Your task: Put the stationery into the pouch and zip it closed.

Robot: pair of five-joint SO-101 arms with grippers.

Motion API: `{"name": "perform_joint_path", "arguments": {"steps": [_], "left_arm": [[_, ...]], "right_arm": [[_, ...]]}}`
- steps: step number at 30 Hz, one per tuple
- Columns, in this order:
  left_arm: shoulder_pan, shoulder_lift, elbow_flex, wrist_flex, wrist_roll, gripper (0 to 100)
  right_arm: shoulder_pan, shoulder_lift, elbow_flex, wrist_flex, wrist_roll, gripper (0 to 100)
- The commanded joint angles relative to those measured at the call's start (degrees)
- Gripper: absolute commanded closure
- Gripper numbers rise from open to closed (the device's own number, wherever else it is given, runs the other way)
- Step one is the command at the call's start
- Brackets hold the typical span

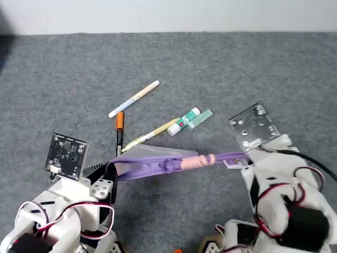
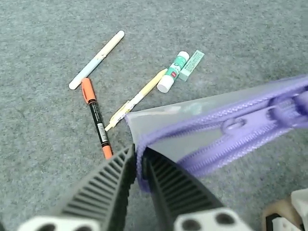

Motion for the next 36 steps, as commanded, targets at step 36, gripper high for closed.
{"name": "perform_joint_path", "arguments": {"steps": [36], "left_arm": [[-0.7,1.23,1.19,0.35,1.76,81]], "right_arm": [[18.77,-2.59,1.58,-1.63,3.25,99.1]]}}
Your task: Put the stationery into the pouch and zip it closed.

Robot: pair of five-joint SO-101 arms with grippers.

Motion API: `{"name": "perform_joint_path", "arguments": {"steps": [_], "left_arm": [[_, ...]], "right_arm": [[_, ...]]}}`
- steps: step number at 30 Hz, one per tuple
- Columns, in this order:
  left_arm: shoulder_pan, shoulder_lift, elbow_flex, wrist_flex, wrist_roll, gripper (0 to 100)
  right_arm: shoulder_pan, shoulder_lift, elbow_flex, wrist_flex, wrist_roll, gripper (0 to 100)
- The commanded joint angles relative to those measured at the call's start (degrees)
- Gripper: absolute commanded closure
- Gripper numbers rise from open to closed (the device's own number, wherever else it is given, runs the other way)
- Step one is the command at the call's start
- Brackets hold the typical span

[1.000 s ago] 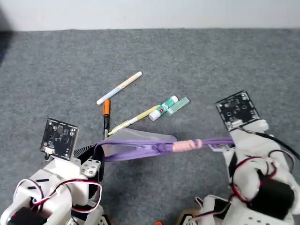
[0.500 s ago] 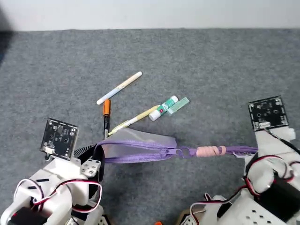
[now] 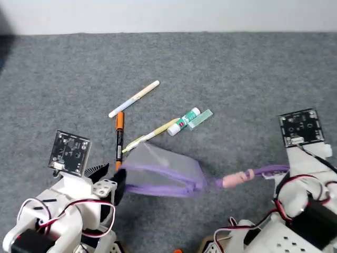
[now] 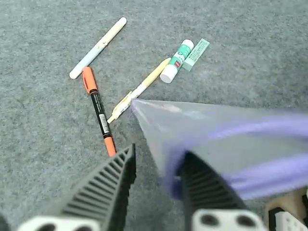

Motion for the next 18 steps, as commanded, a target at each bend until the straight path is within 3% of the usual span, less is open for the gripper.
{"name": "perform_joint_path", "arguments": {"steps": [1,8,14,18], "left_arm": [[-0.53,1.14,0.13,-0.79,1.41,82],[-0.09,1.14,3.03,-4.04,1.14,98],[-0.53,0.7,2.68,-4.92,1.14,99],[-0.62,0.7,-5.93,-4.92,1.41,99]], "right_arm": [[-5.41,-2.95,-4.13,-0.48,-1.58,99.1],[-10.86,-6.81,-4.48,-0.84,-3.96,99.1],[-10.86,-7.87,-6.33,-2.24,-6.15,99.1],[-12.62,-7.43,-9.32,-8.66,-10.55,99.1]]}}
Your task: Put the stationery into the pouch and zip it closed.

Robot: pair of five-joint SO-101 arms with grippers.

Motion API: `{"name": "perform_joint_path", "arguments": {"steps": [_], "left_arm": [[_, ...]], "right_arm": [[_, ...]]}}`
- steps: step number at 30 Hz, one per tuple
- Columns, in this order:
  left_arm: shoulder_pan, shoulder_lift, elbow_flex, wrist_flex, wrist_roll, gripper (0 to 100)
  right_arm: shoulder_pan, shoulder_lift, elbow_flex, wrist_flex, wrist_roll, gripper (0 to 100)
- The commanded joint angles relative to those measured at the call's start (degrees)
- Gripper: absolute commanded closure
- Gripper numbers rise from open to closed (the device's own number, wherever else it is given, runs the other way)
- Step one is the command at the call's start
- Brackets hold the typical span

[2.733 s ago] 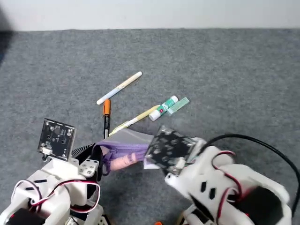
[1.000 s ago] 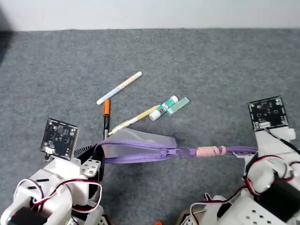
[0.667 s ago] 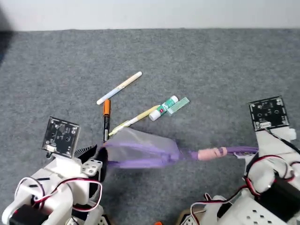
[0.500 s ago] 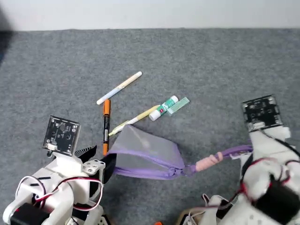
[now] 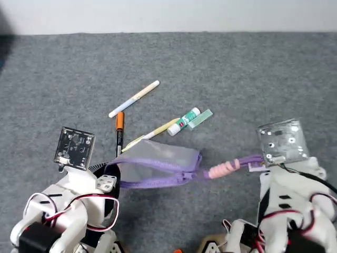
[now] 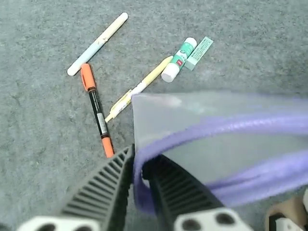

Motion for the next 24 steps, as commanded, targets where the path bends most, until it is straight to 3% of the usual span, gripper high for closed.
{"name": "perform_joint_path", "arguments": {"steps": [1,3,6,14,24], "left_arm": [[-0.53,0.62,-10.07,-1.49,0.7,99],[-1.23,0.79,-14.11,-1.32,0.53,99],[-7.56,0.79,-18.24,-1.49,0.26,99],[-24.88,0.35,-21.58,-12.48,-11.43,99],[-35.34,0.35,-7.78,-15.65,-12.04,99]], "right_arm": [[-3.38,0.31,-3.87,-6.37,-4.22,99.1],[-6.99,0.4,-4.13,-9.36,-6.77,99.1],[-14.46,0.48,-3.87,-13.58,-10.02,99.1],[-28.0,7.16,2.81,-26.86,-18.9,99.1],[-43.38,22.29,7.74,-41.36,-21.19,99.1]]}}
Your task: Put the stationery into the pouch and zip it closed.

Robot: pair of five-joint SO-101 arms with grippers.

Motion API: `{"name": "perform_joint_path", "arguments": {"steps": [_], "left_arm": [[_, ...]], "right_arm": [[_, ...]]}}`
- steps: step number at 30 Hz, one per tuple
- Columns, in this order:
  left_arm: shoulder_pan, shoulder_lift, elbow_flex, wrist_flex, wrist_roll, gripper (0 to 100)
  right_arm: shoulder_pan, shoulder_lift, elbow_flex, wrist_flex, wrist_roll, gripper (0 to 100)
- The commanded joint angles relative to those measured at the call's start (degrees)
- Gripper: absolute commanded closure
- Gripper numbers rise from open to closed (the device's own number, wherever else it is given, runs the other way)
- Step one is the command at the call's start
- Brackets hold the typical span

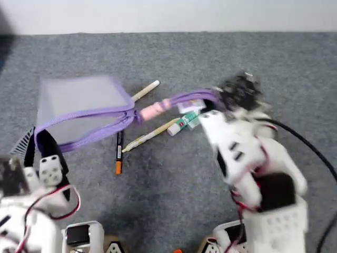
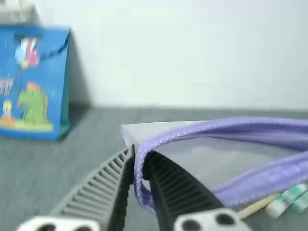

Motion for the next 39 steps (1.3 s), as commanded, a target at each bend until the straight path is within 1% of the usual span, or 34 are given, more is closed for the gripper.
{"name": "perform_joint_path", "arguments": {"steps": [1,4,7,13,15,16,20,22,23,25,29,33,36,39], "left_arm": [[-2.64,0.44,4.53,-1.76,-0.53,99],[-3.87,0.44,8.31,-1.76,-0.7,99],[-3.87,0.53,9.98,1.14,-4.22,99],[-3.6,0.88,10.33,9.58,-1.67,99],[-3.6,0.88,11.47,10.9,-0.88,99],[-3.6,0.88,12.26,11.34,-0.88,99],[-3.87,0.88,13.14,11.34,-0.88,99],[-3.87,0.88,13.23,11.25,-0.35,99],[-3.87,0.88,13.32,11.25,-0.09,99],[-3.87,0.88,13.41,11.25,0.09,99],[-3.87,0.88,13.58,11.25,0.18,99],[-3.87,0.88,13.41,11.25,0.18,99],[-3.87,0.88,13.23,11.34,0.26,99],[-3.87,0.88,13.14,11.43,0.26,99]], "right_arm": [[-3.21,5.67,0.35,-5.14,-0.7,99.1],[-4.79,10.33,0.44,-6.81,-0.7,99.1],[-6.11,12.53,0.26,-6.29,-0.7,99.1],[-6.46,12.53,0.18,-0.22,-0.7,98.9],[-6.46,12.53,-0.09,3.56,-0.7,97.3],[-6.64,12.53,-0.79,6.11,-0.79,94.6],[-7.25,12.53,-5.89,16.92,-2.64,77.4],[-8.22,12.53,-9.23,23.52,-3.52,70.8],[-8.66,12.79,-10.81,27.03,-3.43,69.1],[-9.71,13.05,-13.63,34.07,-3.43,68.9],[-12.7,12.62,-16.09,43.47,-3.78,68.6],[-14.37,12.53,-16.26,44.0,-4.04,68.6],[-14.29,13.23,-15.91,41.1,-4.31,68.7],[-14.2,14.11,-15.82,36.18,-8.53,68.9]]}}
